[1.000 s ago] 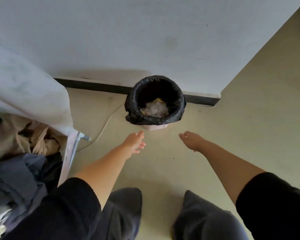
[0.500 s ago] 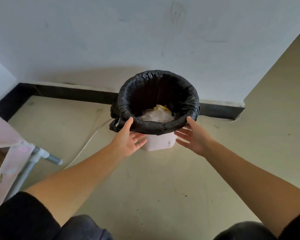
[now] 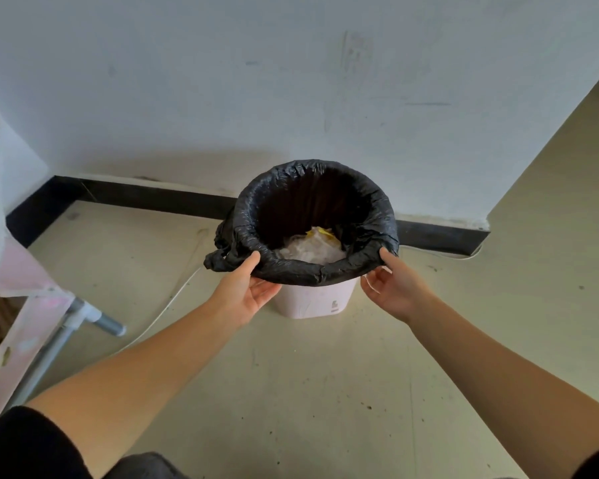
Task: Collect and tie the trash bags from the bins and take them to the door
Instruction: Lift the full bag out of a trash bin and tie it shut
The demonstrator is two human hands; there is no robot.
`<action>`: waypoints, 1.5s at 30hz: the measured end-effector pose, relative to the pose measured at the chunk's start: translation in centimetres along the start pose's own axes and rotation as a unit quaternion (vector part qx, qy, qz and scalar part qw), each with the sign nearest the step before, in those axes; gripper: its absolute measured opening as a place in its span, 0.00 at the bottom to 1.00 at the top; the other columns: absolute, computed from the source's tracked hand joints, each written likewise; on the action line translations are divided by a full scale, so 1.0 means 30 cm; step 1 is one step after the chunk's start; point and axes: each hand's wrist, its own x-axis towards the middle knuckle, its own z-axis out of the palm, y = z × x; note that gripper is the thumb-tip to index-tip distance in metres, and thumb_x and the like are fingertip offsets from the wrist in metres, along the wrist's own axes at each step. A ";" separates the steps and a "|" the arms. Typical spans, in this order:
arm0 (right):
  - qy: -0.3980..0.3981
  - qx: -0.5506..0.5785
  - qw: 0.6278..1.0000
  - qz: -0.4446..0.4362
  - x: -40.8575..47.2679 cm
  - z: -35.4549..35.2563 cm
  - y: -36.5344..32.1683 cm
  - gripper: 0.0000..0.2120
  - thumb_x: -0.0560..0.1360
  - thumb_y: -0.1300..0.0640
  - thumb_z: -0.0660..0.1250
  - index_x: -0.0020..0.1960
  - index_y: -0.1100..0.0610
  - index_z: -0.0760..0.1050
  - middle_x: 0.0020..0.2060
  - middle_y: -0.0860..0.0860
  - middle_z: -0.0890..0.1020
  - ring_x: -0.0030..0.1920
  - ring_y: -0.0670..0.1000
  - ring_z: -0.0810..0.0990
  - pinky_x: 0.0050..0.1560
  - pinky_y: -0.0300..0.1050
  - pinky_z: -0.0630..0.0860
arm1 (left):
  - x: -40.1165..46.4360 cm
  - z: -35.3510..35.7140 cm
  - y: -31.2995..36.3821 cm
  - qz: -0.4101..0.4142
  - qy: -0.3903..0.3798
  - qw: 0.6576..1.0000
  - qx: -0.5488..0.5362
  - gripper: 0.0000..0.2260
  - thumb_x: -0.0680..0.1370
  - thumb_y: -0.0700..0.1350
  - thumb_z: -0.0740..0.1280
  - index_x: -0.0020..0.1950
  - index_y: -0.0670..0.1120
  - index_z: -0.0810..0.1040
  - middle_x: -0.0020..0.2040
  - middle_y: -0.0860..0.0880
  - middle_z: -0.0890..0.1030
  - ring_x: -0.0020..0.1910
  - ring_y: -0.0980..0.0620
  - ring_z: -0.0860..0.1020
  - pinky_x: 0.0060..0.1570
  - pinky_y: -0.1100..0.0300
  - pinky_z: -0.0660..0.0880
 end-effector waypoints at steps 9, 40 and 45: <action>0.046 -0.139 0.986 -0.075 -0.062 -0.004 0.017 0.08 0.81 0.58 0.57 0.56 0.61 0.71 0.50 0.57 0.78 0.51 0.56 0.80 0.48 0.52 0.79 | -0.027 -0.060 0.037 0.037 0.081 0.989 0.116 0.11 0.82 0.47 0.57 0.58 0.40 0.71 0.42 0.40 0.81 0.40 0.45 0.81 0.36 0.54 0.80; 0.017 -0.456 0.856 -0.244 -0.095 0.118 -0.066 0.14 0.76 0.66 0.58 0.60 0.57 0.72 0.38 0.53 0.70 0.29 0.48 0.64 0.24 0.37 0.62 | -0.145 0.158 0.105 0.123 -0.025 0.979 0.161 0.11 0.83 0.40 0.53 0.60 0.36 0.69 0.31 0.39 0.82 0.27 0.46 0.82 0.27 0.59 0.80; 0.022 -0.376 0.909 -0.176 -0.096 0.106 -0.095 0.17 0.76 0.70 0.57 0.62 0.61 0.74 0.34 0.54 0.66 0.28 0.48 0.56 0.19 0.35 0.54 | -0.152 0.166 0.126 0.076 -0.045 0.992 0.090 0.12 0.83 0.39 0.52 0.51 0.34 0.71 0.27 0.39 0.81 0.26 0.47 0.82 0.26 0.60 0.80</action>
